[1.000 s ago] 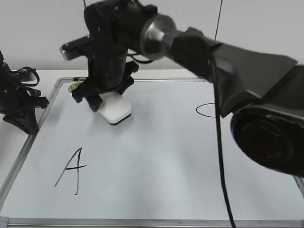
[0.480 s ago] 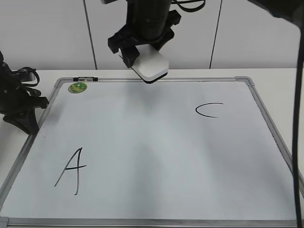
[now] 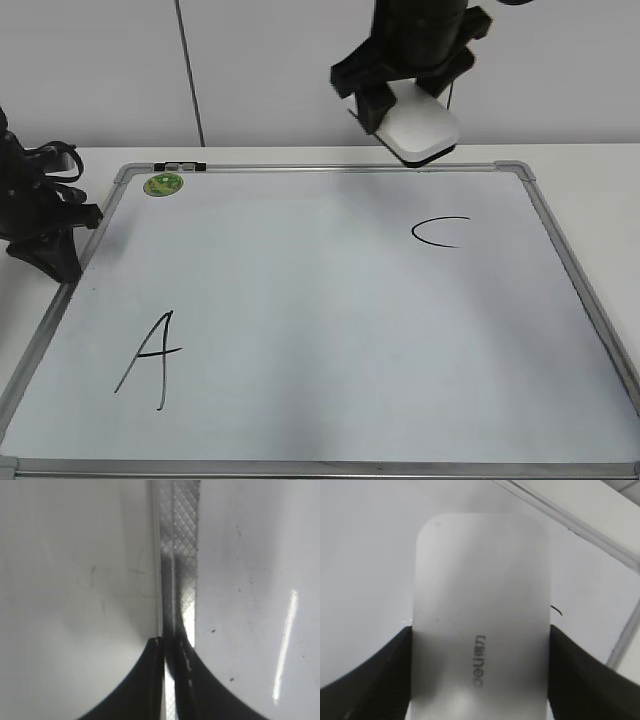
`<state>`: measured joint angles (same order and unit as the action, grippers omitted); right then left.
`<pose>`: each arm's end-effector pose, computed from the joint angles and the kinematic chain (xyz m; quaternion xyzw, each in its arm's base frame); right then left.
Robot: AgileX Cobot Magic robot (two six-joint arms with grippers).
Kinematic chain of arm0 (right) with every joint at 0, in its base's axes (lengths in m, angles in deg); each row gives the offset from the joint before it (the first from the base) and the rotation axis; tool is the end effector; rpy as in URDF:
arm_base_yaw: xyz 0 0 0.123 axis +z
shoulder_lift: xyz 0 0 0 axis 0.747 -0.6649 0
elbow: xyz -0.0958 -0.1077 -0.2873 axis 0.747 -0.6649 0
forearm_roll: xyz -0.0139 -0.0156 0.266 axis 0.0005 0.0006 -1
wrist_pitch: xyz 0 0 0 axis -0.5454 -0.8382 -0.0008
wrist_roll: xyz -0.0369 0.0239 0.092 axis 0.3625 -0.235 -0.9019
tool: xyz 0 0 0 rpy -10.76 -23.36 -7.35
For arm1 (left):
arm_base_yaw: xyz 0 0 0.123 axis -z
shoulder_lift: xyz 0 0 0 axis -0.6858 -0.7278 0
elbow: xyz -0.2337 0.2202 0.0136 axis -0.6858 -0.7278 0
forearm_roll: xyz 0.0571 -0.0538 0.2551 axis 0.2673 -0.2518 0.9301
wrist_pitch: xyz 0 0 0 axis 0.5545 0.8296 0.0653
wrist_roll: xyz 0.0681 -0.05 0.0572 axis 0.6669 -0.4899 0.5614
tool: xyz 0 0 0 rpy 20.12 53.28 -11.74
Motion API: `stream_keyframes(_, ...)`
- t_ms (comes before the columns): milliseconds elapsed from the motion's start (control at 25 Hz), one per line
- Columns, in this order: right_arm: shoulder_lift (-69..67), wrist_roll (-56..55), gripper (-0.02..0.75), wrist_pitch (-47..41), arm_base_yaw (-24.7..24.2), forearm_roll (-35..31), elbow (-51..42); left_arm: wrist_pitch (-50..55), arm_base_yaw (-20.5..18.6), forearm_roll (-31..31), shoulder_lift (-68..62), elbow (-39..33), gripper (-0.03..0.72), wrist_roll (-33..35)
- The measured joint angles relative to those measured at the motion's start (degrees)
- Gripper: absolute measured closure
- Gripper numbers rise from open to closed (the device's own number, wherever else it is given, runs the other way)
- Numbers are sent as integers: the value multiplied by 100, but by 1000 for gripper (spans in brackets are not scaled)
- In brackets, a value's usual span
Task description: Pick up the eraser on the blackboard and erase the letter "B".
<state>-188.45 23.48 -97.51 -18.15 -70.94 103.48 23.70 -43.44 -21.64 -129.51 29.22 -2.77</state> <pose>0.4305 0.2300 0.3379 -0.2639 0.9393 -0.0353 0.2165 0.4525 -0.0160 0.1387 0.0081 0.9964 -0.0843 0.0048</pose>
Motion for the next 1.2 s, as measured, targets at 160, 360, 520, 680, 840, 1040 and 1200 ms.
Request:
stream_keyframes(160,567,-71,197,0,-546,-10,-724,0,0,0,0,0,678,0)
stream_keyframes(360,1340,-182,197,190,-1164,-140,-1949,0,0,0,0,0,678,0)
stream_keyframes(520,1869,-219,197,675,-1624,-270,-3007,0,0,0,0,0,678,0)
stream_keyframes(680,2158,-267,197,1432,-2133,-613,-4105,0,0,0,0,0,678,0)
stream_keyframes(840,2223,-312,197,2200,-2477,-835,-4862,-11,0,0,0,0,678,0)
stream_keyframes(1040,2223,-326,197,3129,-2627,-858,-5532,-11,0,0,0,0,678,0)
stream_keyframes(1200,2212,-330,197,3594,-2627,-796,-5592,-11,0,0,0,0,678,0)
